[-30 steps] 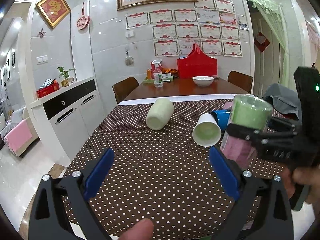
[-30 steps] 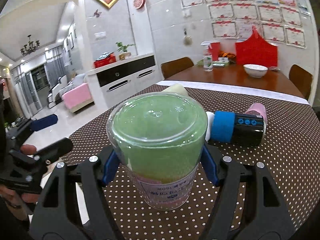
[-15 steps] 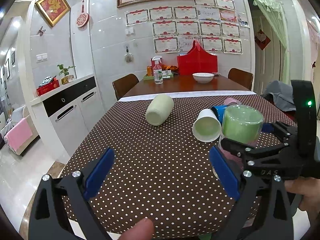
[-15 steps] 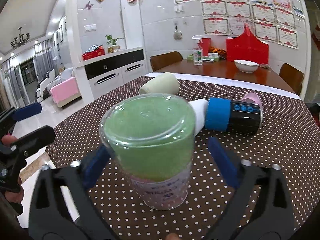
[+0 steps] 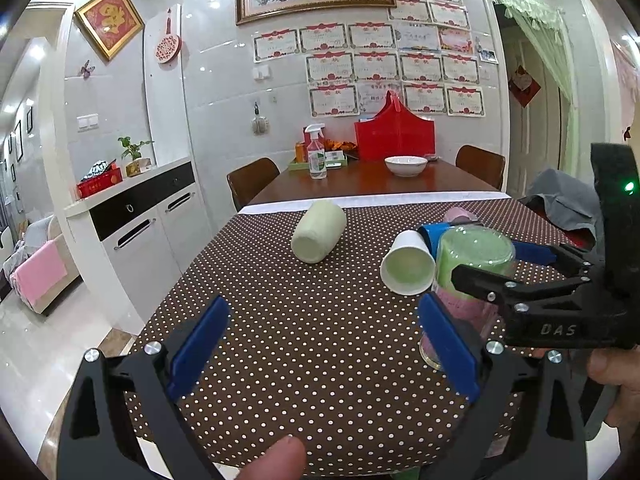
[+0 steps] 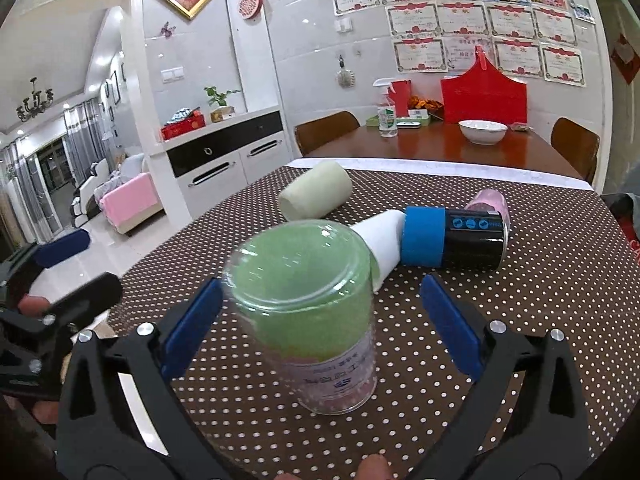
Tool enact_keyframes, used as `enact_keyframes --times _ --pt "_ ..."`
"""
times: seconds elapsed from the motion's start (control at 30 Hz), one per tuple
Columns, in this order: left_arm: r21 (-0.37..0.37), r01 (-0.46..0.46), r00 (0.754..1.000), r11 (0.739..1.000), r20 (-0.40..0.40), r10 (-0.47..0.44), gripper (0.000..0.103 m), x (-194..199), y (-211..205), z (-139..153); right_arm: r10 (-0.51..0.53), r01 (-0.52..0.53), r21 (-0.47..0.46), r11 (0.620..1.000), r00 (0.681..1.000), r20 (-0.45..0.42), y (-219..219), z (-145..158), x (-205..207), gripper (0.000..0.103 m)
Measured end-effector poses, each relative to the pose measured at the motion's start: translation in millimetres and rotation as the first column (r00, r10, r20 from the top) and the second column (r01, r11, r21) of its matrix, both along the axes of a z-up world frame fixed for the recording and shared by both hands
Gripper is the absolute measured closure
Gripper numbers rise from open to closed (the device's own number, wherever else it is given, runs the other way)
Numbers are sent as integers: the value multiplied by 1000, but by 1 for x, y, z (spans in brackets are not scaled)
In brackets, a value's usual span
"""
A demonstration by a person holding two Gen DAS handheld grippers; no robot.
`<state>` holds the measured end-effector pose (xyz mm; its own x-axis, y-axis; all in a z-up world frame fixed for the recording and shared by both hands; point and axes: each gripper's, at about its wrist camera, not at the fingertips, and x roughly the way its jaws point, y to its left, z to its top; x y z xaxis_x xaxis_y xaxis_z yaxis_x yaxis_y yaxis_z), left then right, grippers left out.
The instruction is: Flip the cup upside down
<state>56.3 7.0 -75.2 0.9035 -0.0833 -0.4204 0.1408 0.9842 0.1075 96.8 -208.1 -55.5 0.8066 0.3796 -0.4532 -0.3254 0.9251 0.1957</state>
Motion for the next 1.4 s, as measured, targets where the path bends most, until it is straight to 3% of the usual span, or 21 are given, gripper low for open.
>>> enact_keyframes --times 0.27,0.63,1.0,1.4 --pt "-14 -11 999 1000 50 12 8 -13 -4 18 -101 102 -1 995 991 92 -10 40 -34 6" --pt "-15 -29 995 999 90 30 8 -30 -16 37 -318 327 -45 944 937 148 -23 68 -83 6" --pt "-12 -84 982 996 169 85 8 -54 -19 54 -416 435 -85 896 892 174 -21 68 -111 6" --pt "-45 -92 977 995 187 99 8 -71 -11 61 -420 441 -102 892 890 177 1 60 -121 6"
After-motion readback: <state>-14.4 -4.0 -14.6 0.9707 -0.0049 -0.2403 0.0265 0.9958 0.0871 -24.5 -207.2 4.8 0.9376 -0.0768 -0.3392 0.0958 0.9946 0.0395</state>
